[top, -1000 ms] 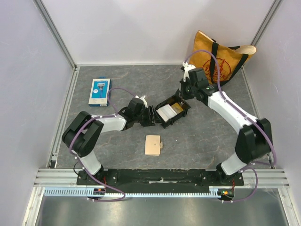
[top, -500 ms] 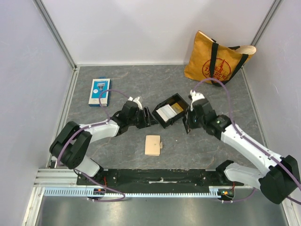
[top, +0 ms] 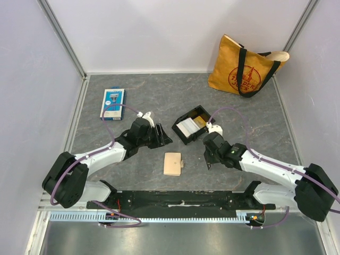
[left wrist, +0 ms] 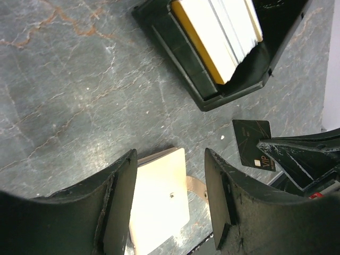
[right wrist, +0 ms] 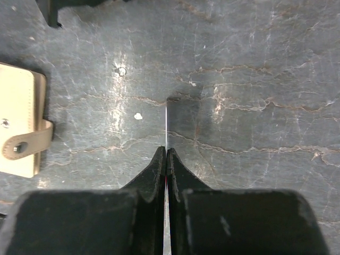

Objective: Put the credit cards into the card holder
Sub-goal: Pick up the credit card from the storage box.

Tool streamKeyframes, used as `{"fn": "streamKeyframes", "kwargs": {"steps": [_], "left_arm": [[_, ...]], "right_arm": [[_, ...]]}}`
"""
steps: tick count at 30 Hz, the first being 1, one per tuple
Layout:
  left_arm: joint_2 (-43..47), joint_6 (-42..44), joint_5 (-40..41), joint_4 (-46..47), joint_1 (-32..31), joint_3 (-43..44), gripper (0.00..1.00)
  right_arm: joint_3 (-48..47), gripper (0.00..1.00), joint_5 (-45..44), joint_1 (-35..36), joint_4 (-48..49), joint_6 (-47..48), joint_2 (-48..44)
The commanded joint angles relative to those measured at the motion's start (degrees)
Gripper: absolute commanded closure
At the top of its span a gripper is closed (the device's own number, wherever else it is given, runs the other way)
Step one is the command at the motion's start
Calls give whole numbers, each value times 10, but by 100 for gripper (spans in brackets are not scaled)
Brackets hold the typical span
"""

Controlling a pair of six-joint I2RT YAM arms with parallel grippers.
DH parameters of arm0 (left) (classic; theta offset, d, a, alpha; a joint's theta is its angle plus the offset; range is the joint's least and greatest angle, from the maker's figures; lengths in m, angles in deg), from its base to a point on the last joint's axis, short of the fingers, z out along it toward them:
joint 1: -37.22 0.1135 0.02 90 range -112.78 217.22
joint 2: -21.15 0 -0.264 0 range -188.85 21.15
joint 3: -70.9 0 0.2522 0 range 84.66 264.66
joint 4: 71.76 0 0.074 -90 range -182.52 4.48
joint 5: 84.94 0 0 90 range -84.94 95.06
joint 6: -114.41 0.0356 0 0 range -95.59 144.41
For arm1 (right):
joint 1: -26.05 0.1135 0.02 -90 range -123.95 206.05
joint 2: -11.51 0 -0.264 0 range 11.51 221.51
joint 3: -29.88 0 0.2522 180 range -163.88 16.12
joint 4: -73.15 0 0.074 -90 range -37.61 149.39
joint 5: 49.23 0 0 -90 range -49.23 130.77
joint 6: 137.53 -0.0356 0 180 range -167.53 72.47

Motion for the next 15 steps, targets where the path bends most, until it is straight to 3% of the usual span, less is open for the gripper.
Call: {"fn": "streamKeyframes", "kwargs": {"steps": [1, 11, 15], "left_arm": [[17, 21, 14, -12, 0, -9, 40], [7, 25, 12, -12, 1, -7, 40], [6, 26, 11, -12, 1, -7, 40]], "right_arm": [[15, 93, -51, 23, 31, -28, 20], [12, 84, -40, 28, 35, -15, 37], [7, 91, -40, 28, 36, -12, 40]]}}
